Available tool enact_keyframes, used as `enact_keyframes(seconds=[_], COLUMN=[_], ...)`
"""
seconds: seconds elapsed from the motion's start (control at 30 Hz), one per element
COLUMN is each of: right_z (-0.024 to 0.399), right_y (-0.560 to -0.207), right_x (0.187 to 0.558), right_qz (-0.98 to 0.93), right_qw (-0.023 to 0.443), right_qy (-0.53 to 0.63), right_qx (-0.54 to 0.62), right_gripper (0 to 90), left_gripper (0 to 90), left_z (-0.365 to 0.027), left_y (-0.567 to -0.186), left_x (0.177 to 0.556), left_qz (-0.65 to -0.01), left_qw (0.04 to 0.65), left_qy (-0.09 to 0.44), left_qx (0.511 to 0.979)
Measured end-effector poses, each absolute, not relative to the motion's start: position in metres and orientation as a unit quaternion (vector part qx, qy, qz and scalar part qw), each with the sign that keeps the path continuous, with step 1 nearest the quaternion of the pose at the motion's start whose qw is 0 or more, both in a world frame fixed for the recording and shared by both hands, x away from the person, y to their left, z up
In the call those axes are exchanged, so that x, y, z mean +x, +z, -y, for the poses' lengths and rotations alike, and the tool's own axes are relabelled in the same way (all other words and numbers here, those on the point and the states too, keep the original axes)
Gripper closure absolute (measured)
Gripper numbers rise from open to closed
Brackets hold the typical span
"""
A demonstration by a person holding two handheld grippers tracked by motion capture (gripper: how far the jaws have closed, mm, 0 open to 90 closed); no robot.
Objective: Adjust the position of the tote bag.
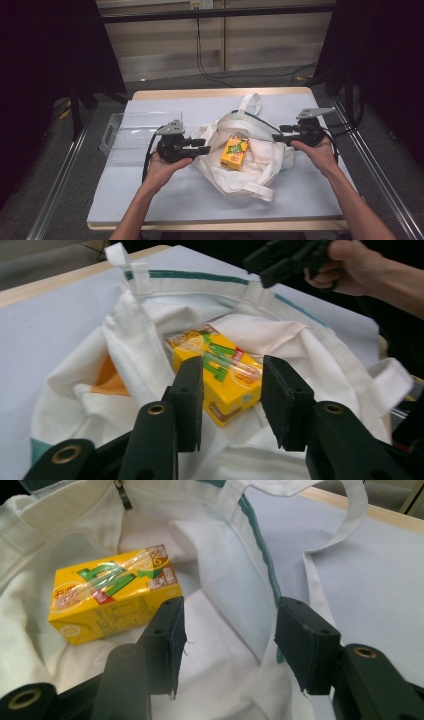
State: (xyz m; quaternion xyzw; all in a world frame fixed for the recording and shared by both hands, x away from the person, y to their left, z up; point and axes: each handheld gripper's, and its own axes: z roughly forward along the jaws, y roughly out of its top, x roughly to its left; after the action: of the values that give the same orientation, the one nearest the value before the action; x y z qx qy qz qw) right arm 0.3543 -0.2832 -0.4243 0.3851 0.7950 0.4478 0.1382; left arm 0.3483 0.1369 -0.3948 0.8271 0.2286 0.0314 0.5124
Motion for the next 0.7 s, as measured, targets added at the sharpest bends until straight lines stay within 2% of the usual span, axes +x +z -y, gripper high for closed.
enact_keyframes(seconds=[0.2, 0.7], right_z=[0.284, 0.289], right_y=[-0.428, -0.444], right_x=[0.332, 0.296], right_qz=[-0.798, -0.792], right_qw=[0.137, 0.140], right_qy=[0.448, 0.438], right_qx=[0.380, 0.401], right_gripper=[44.3, 31.8], left_gripper=[51.5, 42.7], left_z=[-0.131, -0.113], left_y=[-0.398, -0.415], left_x=[0.367, 0.394], left_qz=[-0.249, -0.280], left_qw=[0.493, 0.454], left_qy=[0.034, 0.046], left_qx=[0.833, 0.845])
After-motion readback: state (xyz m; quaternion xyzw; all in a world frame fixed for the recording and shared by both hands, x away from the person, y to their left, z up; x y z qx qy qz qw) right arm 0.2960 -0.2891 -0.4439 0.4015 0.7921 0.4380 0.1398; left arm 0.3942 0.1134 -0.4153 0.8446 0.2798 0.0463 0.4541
